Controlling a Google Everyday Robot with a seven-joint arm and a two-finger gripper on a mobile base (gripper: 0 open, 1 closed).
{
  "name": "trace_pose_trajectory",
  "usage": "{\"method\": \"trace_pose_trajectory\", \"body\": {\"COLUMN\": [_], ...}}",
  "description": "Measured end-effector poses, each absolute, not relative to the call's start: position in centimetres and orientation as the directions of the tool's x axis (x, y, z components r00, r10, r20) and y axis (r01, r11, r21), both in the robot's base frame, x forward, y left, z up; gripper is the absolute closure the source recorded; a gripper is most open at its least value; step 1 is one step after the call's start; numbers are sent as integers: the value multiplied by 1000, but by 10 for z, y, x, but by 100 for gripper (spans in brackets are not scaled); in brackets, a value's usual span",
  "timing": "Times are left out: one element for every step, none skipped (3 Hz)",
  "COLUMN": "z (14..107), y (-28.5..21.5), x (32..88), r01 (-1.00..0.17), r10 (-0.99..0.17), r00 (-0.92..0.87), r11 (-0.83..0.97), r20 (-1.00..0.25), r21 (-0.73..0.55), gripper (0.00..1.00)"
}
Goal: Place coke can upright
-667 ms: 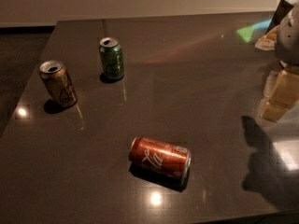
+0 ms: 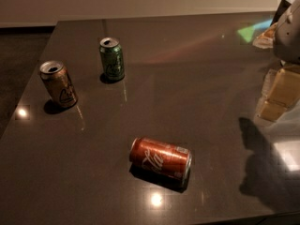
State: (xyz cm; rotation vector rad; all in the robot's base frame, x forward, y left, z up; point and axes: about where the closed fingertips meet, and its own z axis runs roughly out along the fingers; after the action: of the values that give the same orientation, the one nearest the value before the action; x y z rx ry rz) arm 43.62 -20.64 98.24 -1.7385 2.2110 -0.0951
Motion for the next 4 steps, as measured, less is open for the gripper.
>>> {"method": "trace_pose_trajectory", "body": {"z": [990, 988, 972, 946], "y": [-177, -137, -100, -73], "x": [426, 408, 394, 385], "r01": [-943, -958, -971, -978], "r10": [-958, -961, -970, -981], "r00": [-156, -93, -51, -31], "r11": [217, 158, 104, 69], "r20": [-241, -260, -239, -191], "r21": [-254, -240, -214, -196], "gripper": [0, 0, 0, 0]}}
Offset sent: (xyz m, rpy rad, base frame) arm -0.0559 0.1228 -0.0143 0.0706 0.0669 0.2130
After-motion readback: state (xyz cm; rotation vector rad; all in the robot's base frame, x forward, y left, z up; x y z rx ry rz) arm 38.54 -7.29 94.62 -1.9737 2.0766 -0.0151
